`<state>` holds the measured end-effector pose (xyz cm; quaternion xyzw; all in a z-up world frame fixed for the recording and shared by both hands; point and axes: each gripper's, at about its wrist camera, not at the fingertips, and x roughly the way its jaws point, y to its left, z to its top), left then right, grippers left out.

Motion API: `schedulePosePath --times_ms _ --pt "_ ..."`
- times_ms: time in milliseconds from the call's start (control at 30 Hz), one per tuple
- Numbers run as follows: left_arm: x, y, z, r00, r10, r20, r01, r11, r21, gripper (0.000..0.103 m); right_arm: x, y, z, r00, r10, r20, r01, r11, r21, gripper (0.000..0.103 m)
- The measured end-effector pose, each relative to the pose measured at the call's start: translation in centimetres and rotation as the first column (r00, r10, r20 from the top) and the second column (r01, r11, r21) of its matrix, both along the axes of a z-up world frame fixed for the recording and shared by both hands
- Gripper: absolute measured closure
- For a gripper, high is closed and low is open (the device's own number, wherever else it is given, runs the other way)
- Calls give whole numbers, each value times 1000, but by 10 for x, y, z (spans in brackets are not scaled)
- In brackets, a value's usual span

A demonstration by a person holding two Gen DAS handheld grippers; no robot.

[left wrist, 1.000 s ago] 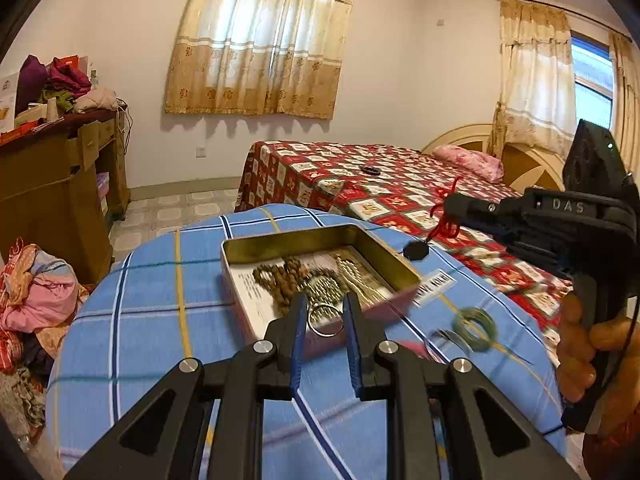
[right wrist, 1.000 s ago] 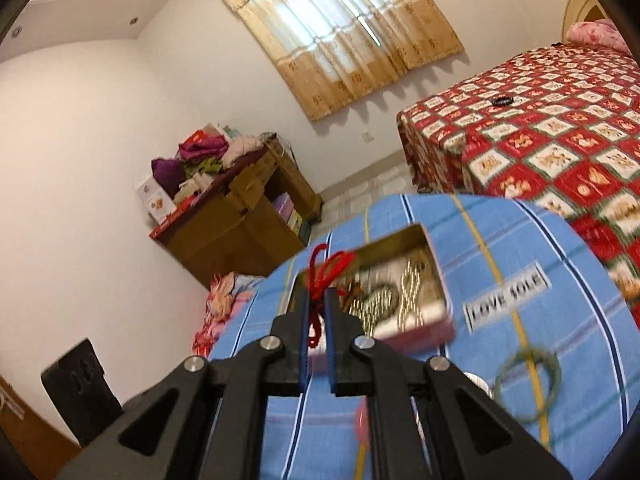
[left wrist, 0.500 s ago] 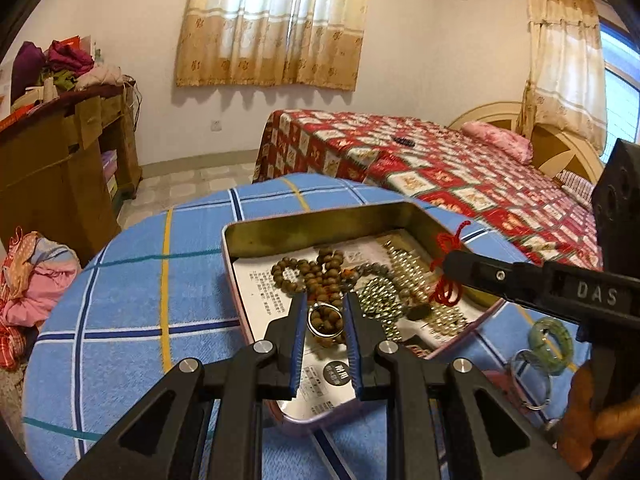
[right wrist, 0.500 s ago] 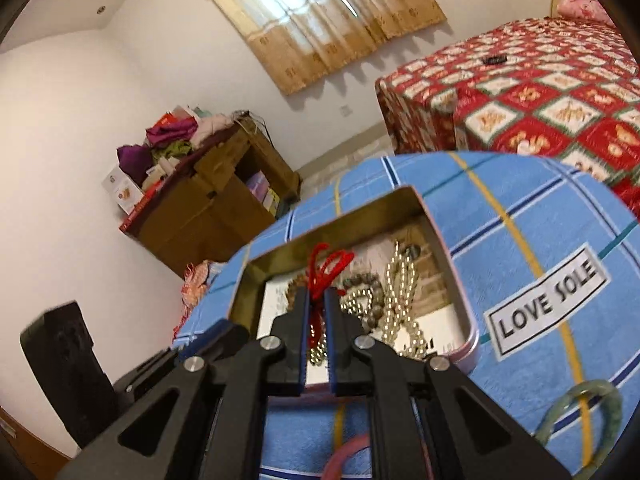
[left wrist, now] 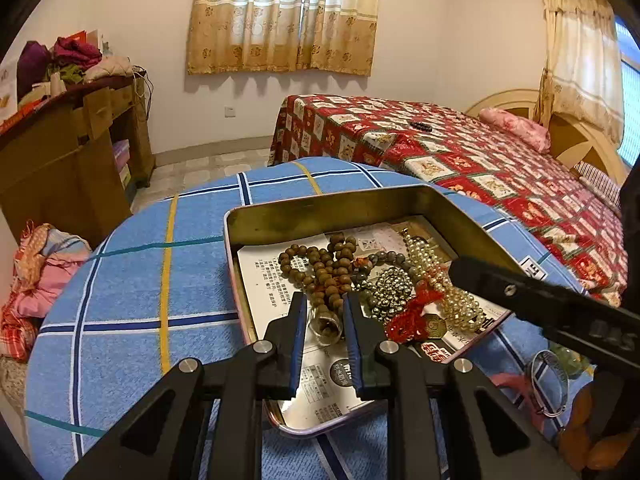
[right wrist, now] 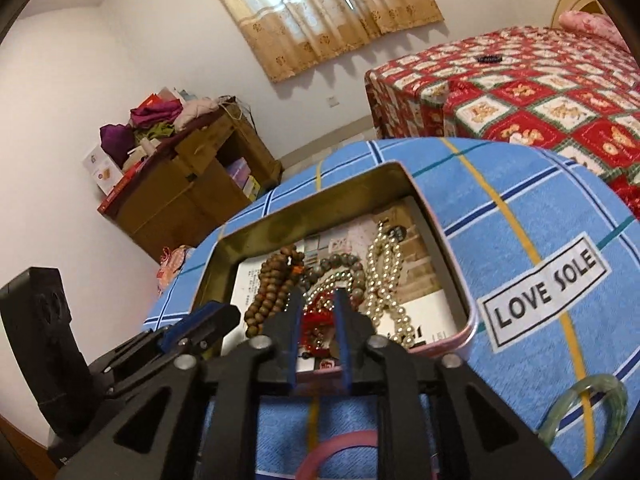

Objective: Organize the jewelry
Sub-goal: 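Withdraw both tools from the tin back over the table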

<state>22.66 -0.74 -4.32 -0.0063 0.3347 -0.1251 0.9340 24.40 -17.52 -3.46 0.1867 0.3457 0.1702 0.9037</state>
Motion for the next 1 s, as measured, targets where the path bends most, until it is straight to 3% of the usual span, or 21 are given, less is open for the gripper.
schedulePosePath --times_ms 33,67,100,167,333,733,867,1000 --pt "-1 0 1 1000 6 2 -6 1000 3 82 -2 0 2 1000 -3 9 3 1000 -2 53" --pt "-1 -1 2 1000 13 2 -13 1000 3 79 -3 2 5 1000 -10 18 10 1000 -11 49" --pt "-2 -2 3 1000 19 -1 -19 1000 2 76 -6 4 10 999 -13 32 14 999 -31 49" --pt "-7 1 7 999 40 0 -40 999 0 61 -10 8 18 998 -25 55 29 997 -73 49" --pt "-33 5 19 997 68 29 -68 998 -13 45 -29 10 31 992 -105 75 116 978 -173 47" --pt "-96 12 26 995 96 12 -95 993 -64 45 -73 20 43 993 -90 71 103 972 -210 47" --pt "-112 9 26 995 98 16 -97 994 -54 45 -89 21 46 992 -99 82 116 966 -232 40" --pt "-124 9 26 995 98 11 -97 993 -61 45 -102 22 48 991 -104 86 122 963 -240 39"
